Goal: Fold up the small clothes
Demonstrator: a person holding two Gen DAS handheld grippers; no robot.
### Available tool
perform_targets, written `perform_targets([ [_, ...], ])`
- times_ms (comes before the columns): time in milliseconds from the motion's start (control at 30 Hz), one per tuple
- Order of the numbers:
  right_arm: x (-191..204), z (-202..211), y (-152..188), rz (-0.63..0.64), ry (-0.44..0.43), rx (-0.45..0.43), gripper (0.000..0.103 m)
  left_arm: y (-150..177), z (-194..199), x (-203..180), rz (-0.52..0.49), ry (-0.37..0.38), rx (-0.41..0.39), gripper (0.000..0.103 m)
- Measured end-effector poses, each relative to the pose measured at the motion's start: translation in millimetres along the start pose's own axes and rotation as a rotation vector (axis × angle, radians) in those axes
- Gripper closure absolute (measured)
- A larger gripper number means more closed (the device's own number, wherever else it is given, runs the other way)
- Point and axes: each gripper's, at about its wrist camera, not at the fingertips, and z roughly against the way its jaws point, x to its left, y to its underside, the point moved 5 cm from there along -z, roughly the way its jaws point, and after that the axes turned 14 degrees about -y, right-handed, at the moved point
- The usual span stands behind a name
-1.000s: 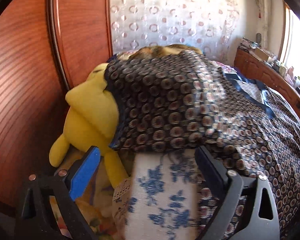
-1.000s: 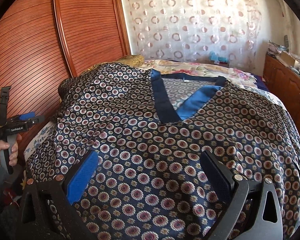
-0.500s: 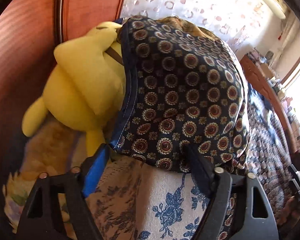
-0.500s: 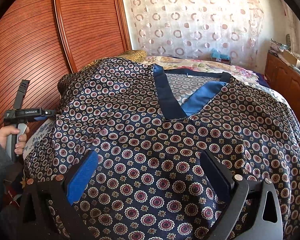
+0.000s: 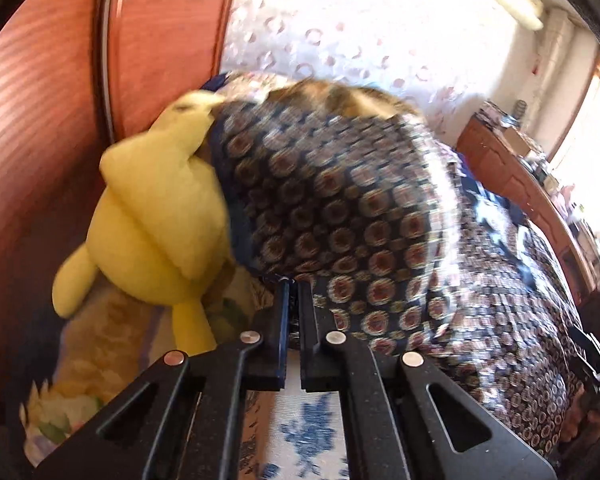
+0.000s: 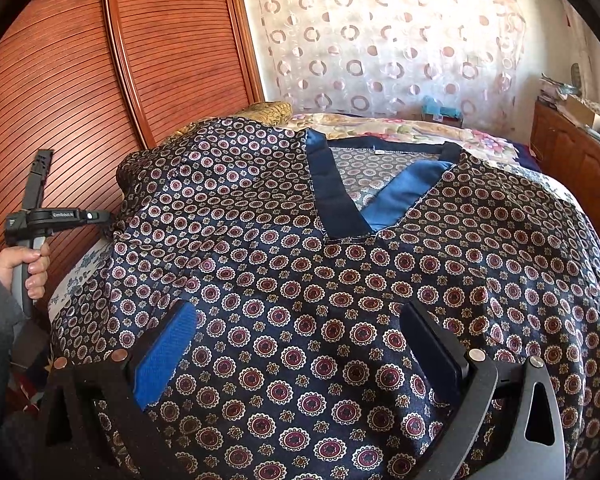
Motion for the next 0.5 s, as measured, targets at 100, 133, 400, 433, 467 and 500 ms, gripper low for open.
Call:
perform_targets([
  [100, 0.1, -0.1, -6.4, -0.002, -0.007, -0.002, 0.002, -8.0, 16.8, -14.0, -0.024, 0.016, -0.032, 0.099],
  [133, 0.9, 0.5, -9.2, 0.000, -0.009, -0.005, 0.002, -9.7, 21.2, -16.8, -0.028, 0.019, -0.038, 0.099],
  [400, 4.2, 3.4, -30.4, 0.034, -0.012, -0.038, 0.002, -34.0, 61.7, -81.8, -0.171, 0.124, -0.133, 0.099],
  [433, 3.5, 3.0, -32.2, 0.035, -0.008, -0.039, 0.002, -34.6, 64.1, -95.8, -0.191, 0.150, -0.135, 0.099],
  [467, 3.0, 2.8, -34.3, 0.034, -0.003, -0.040, 0.002, -34.3, 64.9, -108.7, -0.206, 0.175, -0.128, 0.099],
  [500, 2.0, 3.4, -35.5, 0.032, -0.002, -0.043, 0.002, -32.9, 64.8, -121.6, -0.225, 0.197, -0.119, 0.099],
])
